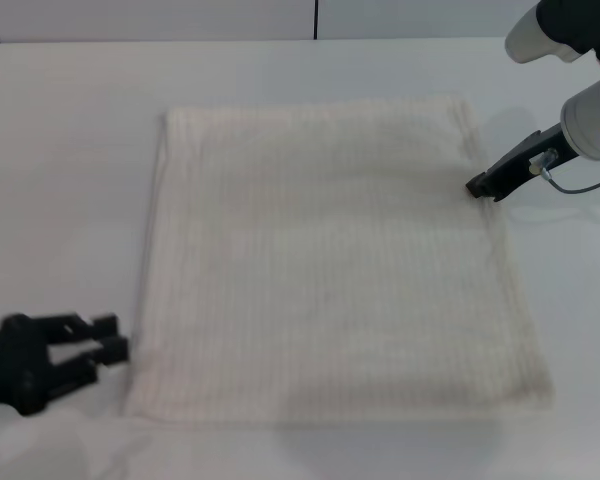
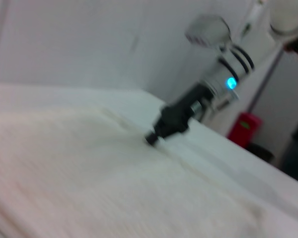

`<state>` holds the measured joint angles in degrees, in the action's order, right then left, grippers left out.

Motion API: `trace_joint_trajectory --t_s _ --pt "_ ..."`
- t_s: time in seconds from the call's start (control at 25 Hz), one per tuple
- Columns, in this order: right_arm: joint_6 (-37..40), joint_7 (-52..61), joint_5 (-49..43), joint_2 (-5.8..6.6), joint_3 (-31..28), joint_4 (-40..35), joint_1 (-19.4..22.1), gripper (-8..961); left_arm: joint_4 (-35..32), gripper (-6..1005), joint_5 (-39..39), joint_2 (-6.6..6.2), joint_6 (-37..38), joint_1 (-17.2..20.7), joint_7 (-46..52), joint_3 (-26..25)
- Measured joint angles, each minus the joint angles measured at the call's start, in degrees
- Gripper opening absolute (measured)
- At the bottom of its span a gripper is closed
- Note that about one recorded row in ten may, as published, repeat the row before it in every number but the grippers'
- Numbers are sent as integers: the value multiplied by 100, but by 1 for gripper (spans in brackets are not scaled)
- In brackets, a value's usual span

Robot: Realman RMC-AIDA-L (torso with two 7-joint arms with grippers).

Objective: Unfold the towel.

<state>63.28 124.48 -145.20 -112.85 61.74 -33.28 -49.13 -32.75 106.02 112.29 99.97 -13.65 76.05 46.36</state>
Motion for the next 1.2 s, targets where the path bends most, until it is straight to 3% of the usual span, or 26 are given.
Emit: trace_joint_trajectory --t_s 0.12,0.16,0.24,0.28,0.32,0.36,0.4,0.52,0.64,0.68,0.76,0.8,0.96,1.08,1.2 --pt "0 0 18 0 -24 -39 6 -1 -13 345 -14 -2 82 42 -57 -271" --pt "0 -1 63 0 -40 -90 23 -1 -18 389 -28 57 175 94 -279 -955" --pt "0 -23 217 -7 -62 -252 91 -1 -13 478 -32 101 181 101 -374 -1197" --pt "0 -48 347 -18 -67 -381 157 -1 -9 523 -34 190 182 105 -528 -1592" --pt "-8 -92 526 -32 -72 -535 242 -1 -9 539 -34 190 182 105 -528 -1592" --pt "-38 -149 702 -48 -88 -673 321 -1 -6 555 -41 265 182 103 -638 -1847" --pt "-85 -241 912 -66 -113 -799 406 -1 4 570 -76 461 176 53 -962 -2420" --pt "-326 -868 1865 -177 -312 -1115 719 -1 340 618 -282 593 152 -36 -1563 -2992" --pt "-664 -2025 3175 -344 -664 -1156 1074 -1 1252 613 -760 578 142 -77 -2496 -3462" --pt "-756 -2588 3718 -420 -828 -1074 1172 -1 1252 612 -760 578 142 -77 -2496 -3462" --pt "-853 -4004 4888 -551 -1120 -748 1318 -1 2097 609 -1194 615 141 -2 -3900 -3971" --pt "-842 -4916 5672 -588 -1240 -408 1373 -1 2097 607 -1194 615 141 -2 -3900 -3971" --pt "-431 -8071 8505 -594 -1370 984 1402 -1 3340 603 -1381 638 61 114 -5884 -4754" --pt "71 -9802 9826 -609 -1390 1757 1361 -1 3650 603 -1394 651 -29 156 -6275 -5063" --pt "538 -10782 10418 -634 -1393 2224 1321 -1 3968 603 -1401 647 -188 208 -6454 -5470"
